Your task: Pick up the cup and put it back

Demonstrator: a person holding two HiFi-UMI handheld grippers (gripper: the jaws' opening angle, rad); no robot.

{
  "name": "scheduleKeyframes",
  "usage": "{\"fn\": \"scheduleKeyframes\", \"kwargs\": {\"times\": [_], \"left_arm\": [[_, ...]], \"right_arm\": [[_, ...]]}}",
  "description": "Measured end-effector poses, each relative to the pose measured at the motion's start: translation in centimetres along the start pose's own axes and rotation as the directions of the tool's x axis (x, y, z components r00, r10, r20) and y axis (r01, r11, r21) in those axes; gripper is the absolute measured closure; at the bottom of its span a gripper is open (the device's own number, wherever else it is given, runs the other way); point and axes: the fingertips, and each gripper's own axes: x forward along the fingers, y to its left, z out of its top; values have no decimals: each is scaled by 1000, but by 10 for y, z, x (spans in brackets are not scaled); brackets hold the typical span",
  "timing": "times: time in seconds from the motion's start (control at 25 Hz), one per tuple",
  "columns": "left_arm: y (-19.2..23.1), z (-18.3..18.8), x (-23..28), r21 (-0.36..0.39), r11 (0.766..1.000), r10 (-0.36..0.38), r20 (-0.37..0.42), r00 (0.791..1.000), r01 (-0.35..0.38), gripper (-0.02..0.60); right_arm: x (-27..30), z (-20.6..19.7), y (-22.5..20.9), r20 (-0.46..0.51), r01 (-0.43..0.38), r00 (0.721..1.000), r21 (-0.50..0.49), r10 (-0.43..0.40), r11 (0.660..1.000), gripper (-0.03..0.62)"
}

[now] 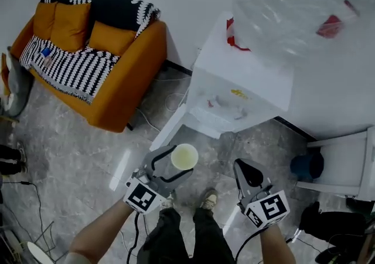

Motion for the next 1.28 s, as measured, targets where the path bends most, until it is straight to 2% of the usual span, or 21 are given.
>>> {"fn": "scheduleKeyframes", "kwargs": {"times": [0.12,0.24,0.44,0.64,0.92,1.04,1.28], "left_arm": [[3,43,-13,48,999,3,22,1000,-4,250],[4,88,-24,13,1000,20,38,999,-21,250],[0,160,-36,37,999,30,60,998,-32,250],[-17,224,-47,34,999,11,69,998,-14,250],[-47,304,-56,46,999,-26,108,994,21,249],[-54,335,-63,86,996,-28,128,991,17,249],[-71,370,-75,112,993,-38,139,990,22,249]], "right_arm": [[-14,34,11,23,-7,1000,18,6,1000,591],[-31,67,18,37,-9,999,18,8,1000,591],[-62,121,23,78,3,997,32,-5,999,591],[-95,176,22,134,31,990,17,-33,999,591],[-146,237,30,197,58,979,6,-58,998,591],[-165,261,33,231,74,970,3,-72,997,591],[-195,294,39,277,95,957,-18,-87,995,591]]}}
